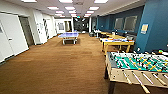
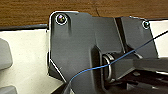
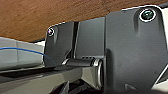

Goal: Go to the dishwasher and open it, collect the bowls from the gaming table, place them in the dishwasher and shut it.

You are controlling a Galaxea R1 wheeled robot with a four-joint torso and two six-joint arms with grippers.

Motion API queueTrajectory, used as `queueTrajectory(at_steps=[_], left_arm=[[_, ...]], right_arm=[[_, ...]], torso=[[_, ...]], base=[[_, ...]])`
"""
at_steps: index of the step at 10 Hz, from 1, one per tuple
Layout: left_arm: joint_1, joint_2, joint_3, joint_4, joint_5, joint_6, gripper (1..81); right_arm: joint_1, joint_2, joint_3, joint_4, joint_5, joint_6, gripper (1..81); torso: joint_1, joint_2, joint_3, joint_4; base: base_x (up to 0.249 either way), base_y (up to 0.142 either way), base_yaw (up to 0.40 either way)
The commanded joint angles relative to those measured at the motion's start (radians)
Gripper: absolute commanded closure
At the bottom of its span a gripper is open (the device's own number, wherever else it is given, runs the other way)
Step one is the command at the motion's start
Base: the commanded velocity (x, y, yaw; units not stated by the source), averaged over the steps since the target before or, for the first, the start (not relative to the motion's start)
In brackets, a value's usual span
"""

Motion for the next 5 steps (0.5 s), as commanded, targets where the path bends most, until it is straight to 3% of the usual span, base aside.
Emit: queueTrajectory(at_steps=[1, 5], left_arm=[[-0.055, -0.021, 0.000, -0.007, 0.047, -0.001, 1.0], [-0.055, -0.019, 0.000, -0.009, 0.047, -0.001, 1.0]], right_arm=[[0.060, 0.008, 0.009, -0.017, -0.042, -0.003, 1.0], [0.058, 0.008, 0.009, -0.018, -0.042, -0.003, 1.0]], torso=[[0.000, 0.000, 0.000, 0.000], [0.000, 0.000, 0.000, 0.000]], base=[[0.000, 0.089, 0.000], [0.000, 0.000, 0.000]])
